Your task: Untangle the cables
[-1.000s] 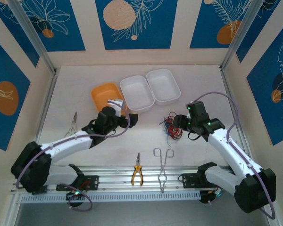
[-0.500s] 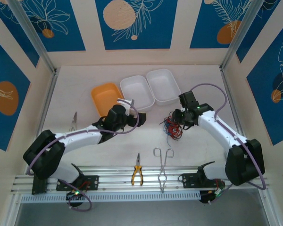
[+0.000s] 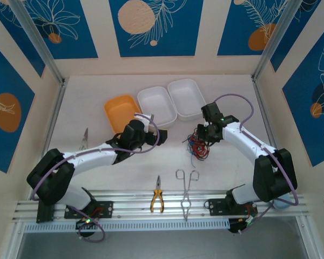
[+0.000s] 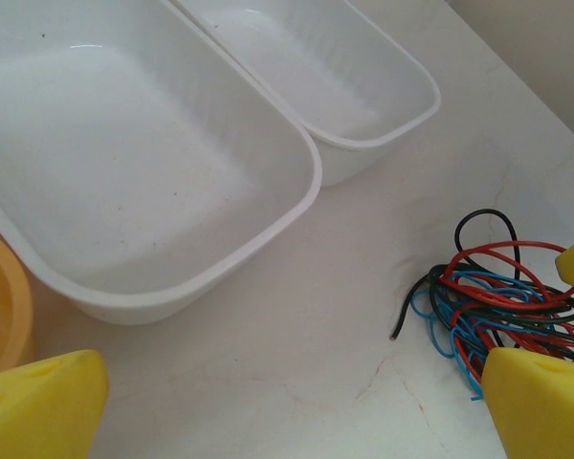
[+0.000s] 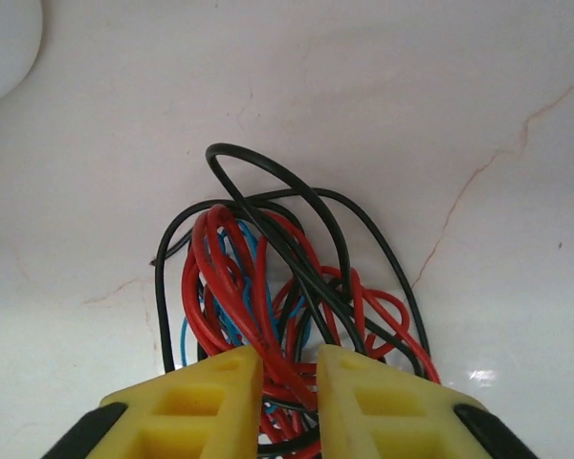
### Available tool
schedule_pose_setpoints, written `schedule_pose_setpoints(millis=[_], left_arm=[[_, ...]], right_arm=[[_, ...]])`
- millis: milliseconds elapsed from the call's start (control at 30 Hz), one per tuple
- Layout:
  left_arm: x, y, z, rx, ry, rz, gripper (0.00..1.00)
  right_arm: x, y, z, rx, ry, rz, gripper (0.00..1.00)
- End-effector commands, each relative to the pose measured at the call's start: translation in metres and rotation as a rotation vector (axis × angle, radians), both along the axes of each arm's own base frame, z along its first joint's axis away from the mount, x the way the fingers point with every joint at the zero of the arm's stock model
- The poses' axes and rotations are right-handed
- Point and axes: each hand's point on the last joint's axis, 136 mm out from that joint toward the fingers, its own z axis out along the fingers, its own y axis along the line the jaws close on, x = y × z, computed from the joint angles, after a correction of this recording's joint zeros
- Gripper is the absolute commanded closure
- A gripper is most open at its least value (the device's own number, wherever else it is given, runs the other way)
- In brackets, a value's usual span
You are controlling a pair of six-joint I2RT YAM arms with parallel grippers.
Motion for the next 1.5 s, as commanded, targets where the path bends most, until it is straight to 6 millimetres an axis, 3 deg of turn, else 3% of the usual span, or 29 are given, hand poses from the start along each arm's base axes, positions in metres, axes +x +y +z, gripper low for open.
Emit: schedule_pose_setpoints(millis=[0,100,333,533,900,1300,1467], left_arm=[[0.001,-0.009,0.004,-0.017,0.007,-0.018,0.00],[0.000,-0.016,0.006,-0.025,0.006,-0.048,0.00],[-0.004,-0.039,0.013,-0.016,-0.019,-0.156,0.06],[-0.018,-0.074,0.021,-0.015,-0.060,-0.298,0.10],[-0.040,-0.130,0.008,-0.013,-0.061,-0.448,0.13],[-0.037,-0.153,-0.013,-0.087,-0.004,-0.455,0.18],[-0.039,-0.160,-0.005,-0.125,-0.047,-0.487,0.18]], right_arm=[[0.007,0.006,0.007,0.032,-0.024,0.007,0.91],[0.008,0.008,0.019,0.042,-0.046,0.008,1.00],[0.002,0.009,0.056,0.091,-0.086,-0.050,1.00],[-0.008,0.016,0.068,0.183,-0.060,-0.107,1.00],[-0.015,0.011,0.112,0.191,-0.156,-0.119,1.00],[-0.027,-0.005,0.150,0.142,-0.214,-0.139,1.00],[-0.028,-0.005,0.159,0.157,-0.226,-0.142,1.00]])
